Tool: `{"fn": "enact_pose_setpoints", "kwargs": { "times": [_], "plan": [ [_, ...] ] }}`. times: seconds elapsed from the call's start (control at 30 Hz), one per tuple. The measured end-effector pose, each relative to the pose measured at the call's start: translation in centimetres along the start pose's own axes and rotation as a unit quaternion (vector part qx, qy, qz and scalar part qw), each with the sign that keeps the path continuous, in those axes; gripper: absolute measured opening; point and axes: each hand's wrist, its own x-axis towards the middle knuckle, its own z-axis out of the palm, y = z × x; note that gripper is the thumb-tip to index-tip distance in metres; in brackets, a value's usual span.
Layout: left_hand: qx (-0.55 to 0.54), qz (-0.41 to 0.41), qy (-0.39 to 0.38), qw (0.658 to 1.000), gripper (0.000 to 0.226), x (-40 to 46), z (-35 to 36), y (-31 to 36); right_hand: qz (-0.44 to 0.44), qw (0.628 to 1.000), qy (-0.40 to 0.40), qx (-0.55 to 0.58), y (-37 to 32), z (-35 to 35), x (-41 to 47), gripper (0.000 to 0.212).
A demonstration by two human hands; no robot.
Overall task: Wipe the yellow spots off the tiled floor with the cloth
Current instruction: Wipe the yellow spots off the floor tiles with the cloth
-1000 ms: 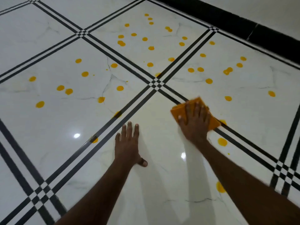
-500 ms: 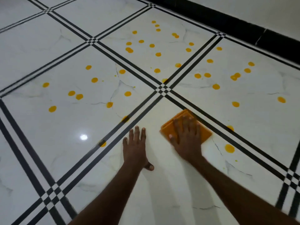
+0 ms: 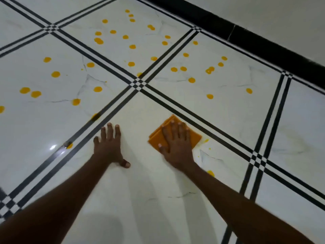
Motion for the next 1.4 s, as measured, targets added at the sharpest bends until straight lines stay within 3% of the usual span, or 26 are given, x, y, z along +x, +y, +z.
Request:
{"fn": "enact_pose_setpoints", "kwargs": {
  "times": [0.07,0.1,0.17,0.27,0.37,0.43,0.5,0.57,0.7,0.77,0.83,0.93,1.03,1.07,1.17,1.27,1.33,1.4],
  "plan": [
    [-0.008,0.022,0.000,1.000,0.166,0.0,-0.1,2.0,-0.058,0.998,0.007,0.003,1.4,-0.2,2.2,0.073],
    [-0.002,0.053,0.009,0.999,0.164,-0.1,0.0,3.2,-0.041,0.999,0.019,0.002,3.1,-0.2,3.8,0.072],
    [0.017,0.118,0.014,0.993,0.159,-0.6,1.2,5.6,0.078,0.996,0.045,-0.021,7.5,-0.2,5.0,0.070],
    [0.041,0.142,0.020,0.989,0.157,-1.2,2.5,6.8,0.233,0.968,0.079,-0.041,14.1,-1.0,0.3,0.076],
    [0.066,0.139,0.026,0.988,0.157,-1.3,2.6,5.9,0.304,0.951,0.063,0.009,11.9,-1.5,-6.6,0.077],
    [0.080,0.140,0.025,0.987,0.157,-1.2,2.4,6.4,0.253,0.966,0.048,-0.003,6.9,-0.7,-7.6,0.075],
    [0.085,0.135,0.023,0.987,0.158,-1.2,2.5,6.8,0.120,0.992,0.030,0.009,4.1,-0.2,-4.6,0.074],
    [0.090,0.129,0.027,0.987,0.158,-1.2,2.3,6.6,0.062,0.998,0.003,0.011,5.9,-0.4,-0.7,0.074],
    [0.101,0.129,0.031,0.986,0.154,-1.6,1.9,6.0,0.260,0.965,0.010,0.016,16.1,-2.3,-3.3,0.087],
    [0.101,0.132,0.028,0.986,0.153,-1.7,1.7,6.4,0.306,0.951,0.017,0.047,16.1,-3.1,-8.6,0.082],
    [0.101,0.129,0.032,0.986,0.153,-1.7,1.9,6.9,0.284,0.959,0.004,0.022,10.8,-2.4,-13.3,0.078],
    [0.095,0.126,0.035,0.987,0.151,-1.9,2.1,6.7,0.148,0.989,-0.014,0.020,2.1,-0.7,-14.0,0.077],
    [0.101,0.128,0.028,0.986,0.151,-1.7,1.9,6.5,0.030,0.999,-0.020,0.018,2.6,-0.8,-7.3,0.074],
    [0.107,0.128,0.025,0.986,0.151,-1.7,1.9,6.5,0.047,0.999,-0.022,0.008,4.6,-1.0,-5.5,0.073],
    [0.119,0.126,0.030,0.984,0.152,-1.9,1.6,6.3,0.210,0.978,-0.014,-0.004,11.5,-1.6,-5.6,0.079],
    [0.120,0.132,0.032,0.983,0.151,-1.9,1.8,6.6,0.309,0.950,0.011,0.050,11.1,-2.4,-11.3,0.082],
    [0.111,0.131,0.035,0.985,0.151,-2.0,1.9,6.7,0.284,0.958,0.000,0.035,4.9,-2.0,-14.6,0.080],
    [0.107,0.130,0.028,0.985,0.151,-2.1,1.9,6.4,0.149,0.987,-0.042,0.042,-0.7,-1.0,-14.8,0.079]
  ]
}}
